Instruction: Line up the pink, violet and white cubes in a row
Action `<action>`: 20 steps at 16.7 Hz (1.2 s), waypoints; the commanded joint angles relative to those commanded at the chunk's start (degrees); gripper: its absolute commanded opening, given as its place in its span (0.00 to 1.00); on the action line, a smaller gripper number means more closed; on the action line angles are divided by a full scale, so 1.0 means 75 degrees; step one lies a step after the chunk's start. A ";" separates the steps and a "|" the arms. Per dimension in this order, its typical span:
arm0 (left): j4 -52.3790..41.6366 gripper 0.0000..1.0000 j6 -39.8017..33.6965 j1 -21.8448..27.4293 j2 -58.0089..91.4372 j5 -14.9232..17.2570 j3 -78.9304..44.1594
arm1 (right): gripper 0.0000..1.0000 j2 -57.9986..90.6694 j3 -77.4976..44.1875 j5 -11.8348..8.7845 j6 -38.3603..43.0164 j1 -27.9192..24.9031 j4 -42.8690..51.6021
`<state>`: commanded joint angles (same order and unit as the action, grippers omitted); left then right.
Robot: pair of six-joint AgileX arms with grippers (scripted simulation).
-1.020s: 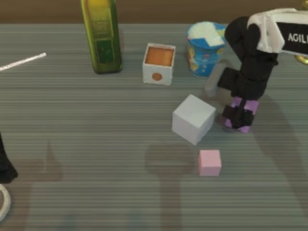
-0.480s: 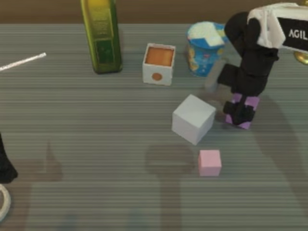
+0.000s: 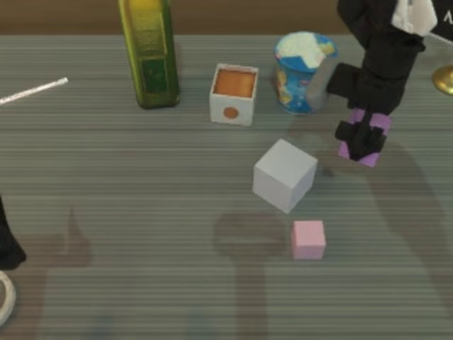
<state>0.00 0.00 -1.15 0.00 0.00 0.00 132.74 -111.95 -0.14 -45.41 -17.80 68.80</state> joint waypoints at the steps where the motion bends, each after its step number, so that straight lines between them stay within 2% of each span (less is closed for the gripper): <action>1: 0.0000 1.00 0.0000 0.0000 0.0000 0.0000 0.0000 | 0.00 0.0000 0.0000 0.0000 0.0000 0.0000 0.0000; 3: 0.0000 1.00 0.0000 0.0000 0.0000 0.0000 0.0000 | 0.00 0.0020 0.0020 -0.0001 0.0009 0.0022 -0.0017; 5: 0.0000 1.00 0.0000 0.0000 0.0000 0.0000 0.0000 | 0.00 -0.0077 0.0112 -0.0004 -0.0012 -0.0255 -0.0034; 14: 0.0000 1.00 0.0000 0.0000 0.0000 0.0000 0.0000 | 0.00 -0.1044 0.1191 -0.0029 -0.0025 -0.3203 -0.0138; 16: 0.0000 1.00 0.0000 0.0000 0.0000 0.0000 0.0000 | 0.00 -0.1152 0.1301 -0.0029 -0.0030 -0.3465 -0.0155; 20: 0.0000 1.00 0.0000 0.0000 0.0000 0.0000 0.0000 | 0.00 -0.1124 0.1278 -0.0034 -0.0013 -0.3455 -0.0148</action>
<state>0.00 0.00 -1.15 0.00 0.00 0.00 124.31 -102.36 -0.39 -45.50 -43.71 67.69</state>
